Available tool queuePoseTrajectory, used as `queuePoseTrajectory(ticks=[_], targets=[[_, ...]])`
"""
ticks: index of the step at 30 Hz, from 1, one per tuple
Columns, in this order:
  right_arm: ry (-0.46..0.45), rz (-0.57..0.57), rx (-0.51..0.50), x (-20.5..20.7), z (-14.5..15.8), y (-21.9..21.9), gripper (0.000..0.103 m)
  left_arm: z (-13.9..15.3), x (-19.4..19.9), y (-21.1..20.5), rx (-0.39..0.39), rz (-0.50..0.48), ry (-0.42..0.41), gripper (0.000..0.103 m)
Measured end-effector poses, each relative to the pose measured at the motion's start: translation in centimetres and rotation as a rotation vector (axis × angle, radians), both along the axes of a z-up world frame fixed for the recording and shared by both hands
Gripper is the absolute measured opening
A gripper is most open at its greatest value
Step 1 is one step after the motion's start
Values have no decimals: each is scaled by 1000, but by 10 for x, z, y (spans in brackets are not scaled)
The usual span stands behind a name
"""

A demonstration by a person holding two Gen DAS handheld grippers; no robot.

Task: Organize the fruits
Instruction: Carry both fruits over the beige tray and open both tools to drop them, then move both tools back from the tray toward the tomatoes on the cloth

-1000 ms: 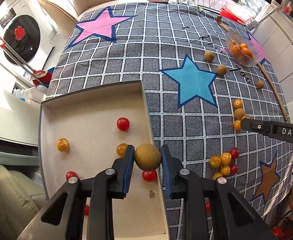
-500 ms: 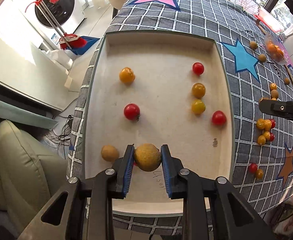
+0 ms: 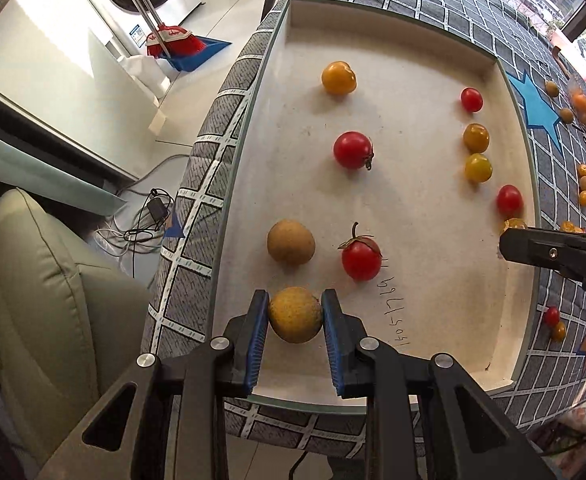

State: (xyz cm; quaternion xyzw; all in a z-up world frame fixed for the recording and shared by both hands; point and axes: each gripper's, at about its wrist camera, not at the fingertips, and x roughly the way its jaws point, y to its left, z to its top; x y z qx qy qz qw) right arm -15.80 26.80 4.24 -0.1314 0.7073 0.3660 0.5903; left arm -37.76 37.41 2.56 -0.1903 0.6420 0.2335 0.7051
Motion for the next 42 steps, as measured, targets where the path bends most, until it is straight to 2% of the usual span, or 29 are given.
queuePoseTrajectory(ticks=[6, 14, 15, 16, 17, 18, 20, 24, 25, 26, 27, 34, 42], targets=[[6, 30, -49, -6, -16, 11, 22, -8, 4, -3, -4, -14, 8, 28], [2, 49, -78, -5, -27, 23, 24, -7, 11, -8, 15, -87, 18, 29], [3, 51, -79, -7, -27, 24, 24, -6, 13, -9, 21, -93, 22, 36], [7, 51, -79, -7, -26, 23, 24, -6, 13, -9, 28, -97, 25, 63], [12, 48, -80, -6, -26, 23, 25, -3, 13, -10, 32, -99, 7, 70], [15, 46, -82, -5, -26, 24, 26, 1, 14, -12, 45, -102, -4, 72], [14, 44, -82, -5, -26, 27, 39, 3, 17, -16, 54, -120, 6, 72], [8, 30, -49, -3, -17, 24, 56, 4, 18, -18, 47, -126, 18, 72], [8, 26, -38, -3, -14, 23, 63, 5, 19, -19, 50, -127, 20, 72], [10, 21, -24, -2, -10, 23, 75, 7, 20, -18, 51, -127, 21, 72], [6, 15, -14, -1, -6, 23, 81, 8, 19, -18, 51, -129, 20, 72], [-10, -81, 36, 20, 19, -7, 83, 23, 37, -26, 77, -187, 0, 72], [-37, -265, -11, 49, 21, -87, 83, 41, 81, -58, 81, -315, -58, 72]])
